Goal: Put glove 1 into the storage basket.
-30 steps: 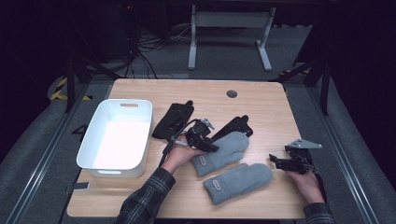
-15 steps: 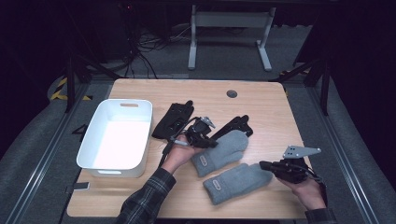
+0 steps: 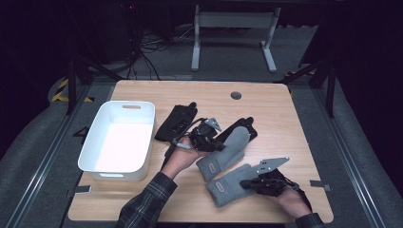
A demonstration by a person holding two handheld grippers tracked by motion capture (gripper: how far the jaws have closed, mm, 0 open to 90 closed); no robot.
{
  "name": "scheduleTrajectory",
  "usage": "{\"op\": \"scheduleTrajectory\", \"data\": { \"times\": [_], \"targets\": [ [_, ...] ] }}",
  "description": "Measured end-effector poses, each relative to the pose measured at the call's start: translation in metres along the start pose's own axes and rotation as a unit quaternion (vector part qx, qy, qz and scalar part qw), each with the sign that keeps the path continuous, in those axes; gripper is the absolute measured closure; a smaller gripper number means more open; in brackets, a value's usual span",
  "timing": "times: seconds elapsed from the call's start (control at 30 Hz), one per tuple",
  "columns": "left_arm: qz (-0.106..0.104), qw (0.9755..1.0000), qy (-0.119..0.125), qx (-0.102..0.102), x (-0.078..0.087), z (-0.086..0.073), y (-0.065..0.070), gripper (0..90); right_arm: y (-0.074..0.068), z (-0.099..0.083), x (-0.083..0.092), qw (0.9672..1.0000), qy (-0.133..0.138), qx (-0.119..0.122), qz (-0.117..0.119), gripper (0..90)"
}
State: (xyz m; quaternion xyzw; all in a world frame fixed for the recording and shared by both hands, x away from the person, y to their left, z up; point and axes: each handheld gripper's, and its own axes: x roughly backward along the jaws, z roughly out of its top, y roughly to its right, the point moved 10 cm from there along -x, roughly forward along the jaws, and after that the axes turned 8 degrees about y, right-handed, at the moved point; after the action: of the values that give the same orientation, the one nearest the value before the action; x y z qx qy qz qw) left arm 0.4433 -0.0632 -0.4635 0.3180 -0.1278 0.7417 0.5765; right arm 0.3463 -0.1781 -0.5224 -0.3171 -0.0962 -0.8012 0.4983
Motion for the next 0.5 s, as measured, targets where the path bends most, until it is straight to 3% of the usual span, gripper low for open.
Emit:
{"op": "scheduleTrajectory", "data": {
  "times": [0.17, 0.37, 0.5],
  "targets": [
    [-0.012, 0.9996, -0.006, -0.024, 0.006, 0.010, 0.014, 88.0, 0.012, 0.008, -0.008, 0.9999, 0.002, 0.006, -0.014, 90.0],
    [-0.016, 0.9993, -0.014, -0.031, 0.007, 0.015, 0.025, 88.0, 0.025, 0.012, -0.009, 0.9991, 0.008, 0.011, -0.041, 90.0],
    [-0.029, 0.9988, -0.020, -0.034, -0.002, 0.016, 0.037, 87.9, 0.031, 0.014, -0.008, 0.9985, 0.015, 0.009, -0.052, 90.0]
  ]
}}
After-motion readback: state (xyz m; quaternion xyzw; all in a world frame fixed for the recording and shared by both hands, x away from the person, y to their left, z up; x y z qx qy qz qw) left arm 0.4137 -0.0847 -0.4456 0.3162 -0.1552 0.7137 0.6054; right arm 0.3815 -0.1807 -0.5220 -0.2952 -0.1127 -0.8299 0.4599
